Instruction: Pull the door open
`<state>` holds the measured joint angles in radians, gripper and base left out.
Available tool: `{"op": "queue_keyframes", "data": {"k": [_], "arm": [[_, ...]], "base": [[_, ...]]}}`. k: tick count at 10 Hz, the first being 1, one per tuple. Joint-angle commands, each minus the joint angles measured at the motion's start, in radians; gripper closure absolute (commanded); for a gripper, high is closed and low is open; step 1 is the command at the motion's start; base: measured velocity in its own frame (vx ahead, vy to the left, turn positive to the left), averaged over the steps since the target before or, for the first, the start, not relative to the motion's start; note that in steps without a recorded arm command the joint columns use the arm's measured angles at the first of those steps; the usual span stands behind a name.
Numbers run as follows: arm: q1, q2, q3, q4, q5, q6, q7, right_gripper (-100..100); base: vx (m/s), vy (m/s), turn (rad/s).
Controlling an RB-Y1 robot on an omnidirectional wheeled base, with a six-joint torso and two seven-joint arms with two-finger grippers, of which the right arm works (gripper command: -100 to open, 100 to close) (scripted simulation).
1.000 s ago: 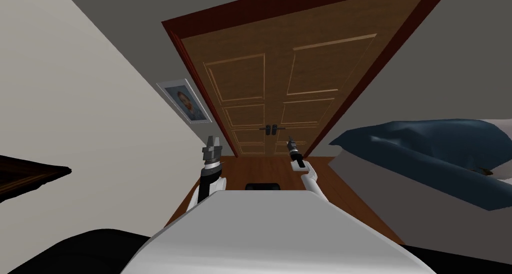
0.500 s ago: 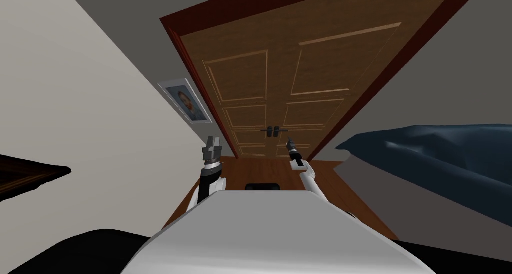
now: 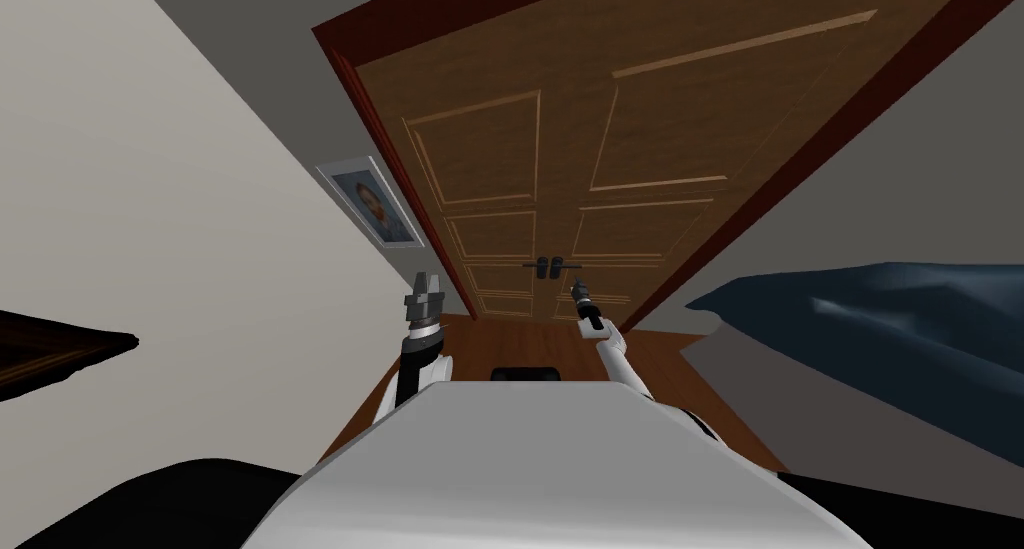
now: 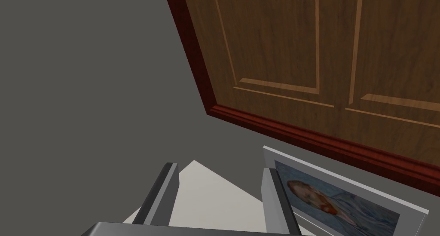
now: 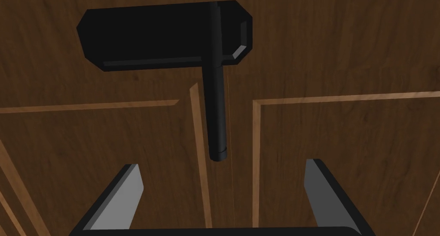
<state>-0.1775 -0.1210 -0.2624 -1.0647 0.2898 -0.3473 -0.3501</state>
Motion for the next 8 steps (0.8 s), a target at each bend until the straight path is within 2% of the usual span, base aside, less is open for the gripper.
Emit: {"op": "queue_keyframes", "data": {"k": [1,2,5,7,8], "arm": [[0.0,0.0,0.0,0.0,0.0,0.0,0.0,-100],[0.014,-0.034,-0.022,0.017,-0.012,-0.009,-0.014,-100],[0.04,-0.096,-0.058,0.045,-0.034,-0.026,-0.039,-100],[0.04,-0.096,-0.058,0.045,-0.034,-0.026,-0.039,-100],[0.053,-0.128,-0.076,0.059,-0.046,-0.036,-0.054,-100]], "base": [[0.062,-0.028,0.017],[0.064,0.011,0.05],[0.11,0.023,0.066],[0.057,0.006,0.011],[0.087,0.009,0.106]]}}
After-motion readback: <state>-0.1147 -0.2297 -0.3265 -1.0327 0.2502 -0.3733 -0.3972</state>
